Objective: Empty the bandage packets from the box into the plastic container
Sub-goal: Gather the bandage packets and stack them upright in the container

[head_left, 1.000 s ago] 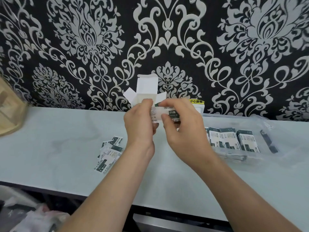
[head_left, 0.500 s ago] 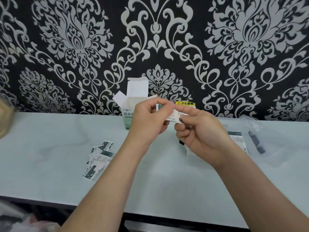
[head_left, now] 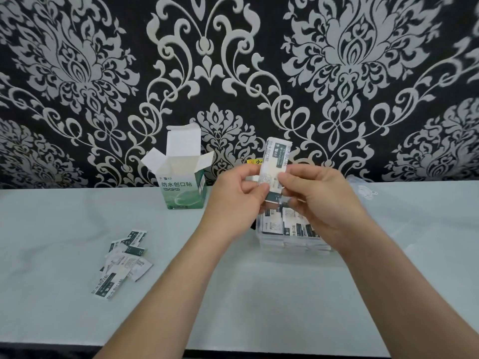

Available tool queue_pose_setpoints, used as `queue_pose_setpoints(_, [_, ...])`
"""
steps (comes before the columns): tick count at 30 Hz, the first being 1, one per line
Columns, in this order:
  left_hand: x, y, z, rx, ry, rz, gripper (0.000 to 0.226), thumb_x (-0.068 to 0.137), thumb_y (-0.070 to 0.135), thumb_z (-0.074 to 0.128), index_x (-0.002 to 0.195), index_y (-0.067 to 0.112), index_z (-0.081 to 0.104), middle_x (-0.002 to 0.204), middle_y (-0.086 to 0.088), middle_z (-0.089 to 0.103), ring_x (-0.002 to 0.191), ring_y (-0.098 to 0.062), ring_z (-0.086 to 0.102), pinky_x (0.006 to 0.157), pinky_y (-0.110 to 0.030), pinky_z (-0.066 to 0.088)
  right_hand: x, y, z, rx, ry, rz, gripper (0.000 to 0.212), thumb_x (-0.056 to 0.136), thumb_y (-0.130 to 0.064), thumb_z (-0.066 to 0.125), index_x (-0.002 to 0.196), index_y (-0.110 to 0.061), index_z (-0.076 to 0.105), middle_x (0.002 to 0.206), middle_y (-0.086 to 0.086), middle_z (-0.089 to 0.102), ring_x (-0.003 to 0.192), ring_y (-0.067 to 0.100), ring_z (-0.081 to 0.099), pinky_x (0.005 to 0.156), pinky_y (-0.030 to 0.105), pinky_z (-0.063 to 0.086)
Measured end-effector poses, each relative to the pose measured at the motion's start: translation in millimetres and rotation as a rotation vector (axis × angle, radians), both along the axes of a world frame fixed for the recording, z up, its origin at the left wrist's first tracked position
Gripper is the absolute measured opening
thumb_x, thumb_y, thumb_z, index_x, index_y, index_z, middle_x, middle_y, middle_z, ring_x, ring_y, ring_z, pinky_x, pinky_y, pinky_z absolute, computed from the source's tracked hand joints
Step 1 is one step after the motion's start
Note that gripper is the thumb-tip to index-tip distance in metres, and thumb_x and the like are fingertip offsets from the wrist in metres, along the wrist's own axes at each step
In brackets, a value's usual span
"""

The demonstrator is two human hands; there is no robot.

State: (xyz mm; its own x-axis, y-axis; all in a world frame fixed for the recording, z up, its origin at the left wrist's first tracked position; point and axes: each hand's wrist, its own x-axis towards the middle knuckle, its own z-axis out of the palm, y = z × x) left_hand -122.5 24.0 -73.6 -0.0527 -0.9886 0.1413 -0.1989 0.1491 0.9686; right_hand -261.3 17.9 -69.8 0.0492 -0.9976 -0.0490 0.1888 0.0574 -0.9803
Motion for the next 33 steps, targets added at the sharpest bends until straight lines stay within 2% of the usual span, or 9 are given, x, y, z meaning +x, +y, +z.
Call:
queue_pose_setpoints(3, [-4.8,-3.3,-3.9,-0.062,-0.158,0.004,0.023,0.093,0.015,0.059,0.095,0.038,0.064,0.076,0.006,0.075,0.074,-0.014,0.071,0.077,-0.041,0.058,-8.5,-2.5,-1.3,-0.051,0.223,-0.071,0.014,0.087,-0.005,0.067,0.079,-0.014,0.074,0.067,-0.001,0.066,0.062,0.008,0.054,0.055,0.019,0.044])
queue_pose_setpoints(9, [-4.3,-12.9,-8.1,-0.014,-0.262,0.122,0.023,0.084,0.023,0.073,0.106,0.023,0.069,0.07,0.008,0.071,0.064,0.0,0.064,0.073,-0.025,0.054,-23.6,-7.8,-2.2,-0.037,0.52,-0.091,0.006,0.082,-0.008,0.072,0.087,-0.013,0.071,0.068,0.004,0.07,0.06,0.014,0.062,0.059,0.031,0.051])
queue_pose_setpoints(13, [6.4,-17.1,-9.4,-0.063,-0.701,0.161,0.027,0.086,0.035,0.066,0.113,0.034,0.063,0.085,0.008,0.057,0.069,-0.002,0.05,0.068,-0.026,0.039,-30.1,-11.6,-0.6,0.019,0.827,-0.009,0.013,0.082,-0.008,0.07,0.075,-0.018,0.065,0.065,0.004,0.066,0.06,0.018,0.058,0.064,0.034,0.052])
queue_pose_setpoints(15, [10.5,-18.1,-11.9,0.025,-0.64,0.105,0.026,0.088,0.036,0.063,0.114,0.035,0.06,0.083,0.006,0.059,0.07,-0.009,0.056,0.073,-0.031,0.049,-24.3,-13.2,-2.4,0.059,0.926,0.049,0.006,0.084,-0.007,0.068,0.084,-0.013,0.066,0.069,0.001,0.064,0.065,0.017,0.06,0.062,0.029,0.051])
queue_pose_setpoints(18, [10.2,-17.9,-16.5,0.069,-0.481,0.065,0.02,0.09,0.028,0.061,0.108,0.034,0.06,0.072,0.003,0.067,0.056,-0.015,0.064,0.074,-0.042,0.058,-13.8,-19.1,-10.2,0.063,1.054,0.044,0.02,0.082,-0.004,0.062,0.101,0.0,0.067,0.083,0.01,0.068,0.082,0.029,0.067,0.076,0.04,0.057])
queue_pose_setpoints(21, [7.3,-18.7,-18.8,0.042,-0.45,0.068,0.02,0.09,0.021,0.06,0.107,0.031,0.061,0.067,0.001,0.068,0.047,-0.013,0.063,0.07,-0.039,0.059,-6.0,-24.0,-15.9,0.059,1.09,0.045,0.018,0.083,-0.007,0.061,0.101,-0.007,0.064,0.082,0.011,0.069,0.083,0.029,0.067,0.075,0.037,0.057])
queue_pose_setpoints(24, [8.1,-18.8,-20.7,0.019,-0.459,0.075,0.02,0.09,0.019,0.059,0.106,0.032,0.061,0.066,0.002,0.069,0.047,-0.011,0.064,0.069,-0.037,0.059,2.4,-26.3,-19.0,0.032,1.164,0.045,0.005,0.08,-0.01,0.063,0.082,-0.012,0.059,0.072,0.005,0.061,0.073,0.025,0.061,0.058,0.026,0.046])
queue_pose_setpoints(27, [9.0,-19.1,-22.0,-0.012,-0.484,0.067,0.019,0.091,0.02,0.058,0.104,0.032,0.063,0.067,0.003,0.067,0.052,-0.012,0.064,0.069,-0.034,0.057,6.0,-26.7,-20.3,0.019,1.216,0.036,0.014,0.077,-0.012,0.066,0.07,-0.011,0.054,0.065,0.003,0.054,0.069,0.024,0.056,0.051,0.024,0.037])
queue_pose_setpoints(33, [8.5,-18.2,-26.6,-0.146,-0.705,0.008,0.019,0.095,0.03,0.053,0.105,0.033,0.069,0.086,0.004,0.056,0.076,-0.009,0.053,0.068,-0.023,0.037,5.9,-26.3,-21.0,-0.019,1.237,-0.009,0.014,0.084,-0.013,0.065,0.095,-0.013,0.057,0.084,0.006,0.066,0.085,0.025,0.063,0.065,0.028,0.045])
